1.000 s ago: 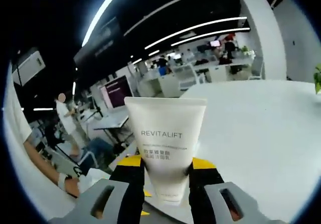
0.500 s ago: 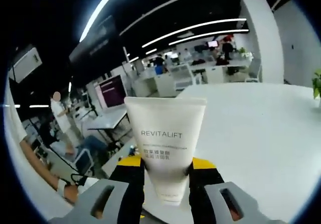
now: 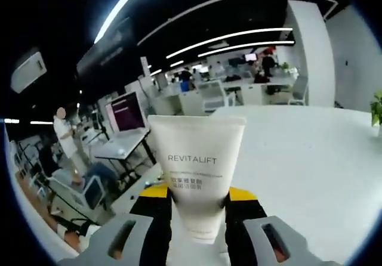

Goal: Arrange the skincare products in the storage area until every visible bottle or jar stands upright without overlapping.

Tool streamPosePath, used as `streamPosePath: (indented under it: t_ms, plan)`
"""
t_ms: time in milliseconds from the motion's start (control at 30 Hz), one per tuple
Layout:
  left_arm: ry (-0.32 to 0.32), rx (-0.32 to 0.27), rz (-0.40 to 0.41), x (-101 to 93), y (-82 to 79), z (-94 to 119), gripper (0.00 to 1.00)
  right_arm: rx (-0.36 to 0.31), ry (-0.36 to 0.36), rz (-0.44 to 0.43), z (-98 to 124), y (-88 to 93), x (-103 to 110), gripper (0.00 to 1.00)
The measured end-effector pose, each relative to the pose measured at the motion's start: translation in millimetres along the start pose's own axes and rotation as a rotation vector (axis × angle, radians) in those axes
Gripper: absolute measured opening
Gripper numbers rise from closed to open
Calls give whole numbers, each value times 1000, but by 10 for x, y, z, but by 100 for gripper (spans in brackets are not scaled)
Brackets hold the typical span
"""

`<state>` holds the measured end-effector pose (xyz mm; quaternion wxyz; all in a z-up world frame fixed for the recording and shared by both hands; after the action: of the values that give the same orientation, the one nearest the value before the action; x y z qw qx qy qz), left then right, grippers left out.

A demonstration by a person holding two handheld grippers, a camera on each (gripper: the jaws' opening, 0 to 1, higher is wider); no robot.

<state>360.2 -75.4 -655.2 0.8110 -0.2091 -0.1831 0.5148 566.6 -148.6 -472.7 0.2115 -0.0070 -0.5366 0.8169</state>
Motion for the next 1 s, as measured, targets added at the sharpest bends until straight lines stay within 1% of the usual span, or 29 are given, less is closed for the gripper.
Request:
streamPosePath:
  t_ms: [100,167,267,400,467,533,633,800,867,933,1000]
  plan:
    - [7,18,3,0,15,-15,17,12,11,9,-80,-17,-12,30]
    - [14,43,0,-3,33,-23,16,8,17,12,-115,-38,-29,30]
    - [16,41,0,-4,34,-23,14,7,21,22,-162,-59,-39,30]
    - [17,45,0,-4,33,-27,14,9,33,42,-275,-83,-107,30]
    - [18,46,2,-3,34,-30,13,13,38,34,-313,-82,-105,30]
    - [17,51,5,-2,39,-34,11,11,48,8,-349,-71,-132,30]
    - [18,53,6,-1,43,-39,10,10,51,4,-400,-58,-170,30]
    - [7,64,18,17,57,-43,10,42,53,9,-495,26,-233,30]
    - [9,77,28,21,71,-53,9,56,57,8,-544,58,-336,30]
    - [12,86,31,20,77,-54,8,61,63,8,-561,73,-363,30]
    - [17,89,25,10,74,-50,5,64,79,6,-595,95,-436,30]
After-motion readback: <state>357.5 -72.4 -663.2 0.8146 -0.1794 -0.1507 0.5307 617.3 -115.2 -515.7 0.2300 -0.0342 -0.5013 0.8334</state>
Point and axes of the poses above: the point that each gripper's makers call its tool centre point, and the gripper's own axes: z roughly backward along the fingers, x roughly to its left, y roughly out of its underside, the point moved 10 cm from there along z, roughly backward along the fingers, and after that the axes turned 2 degrees about y, right-handed, at the moved point
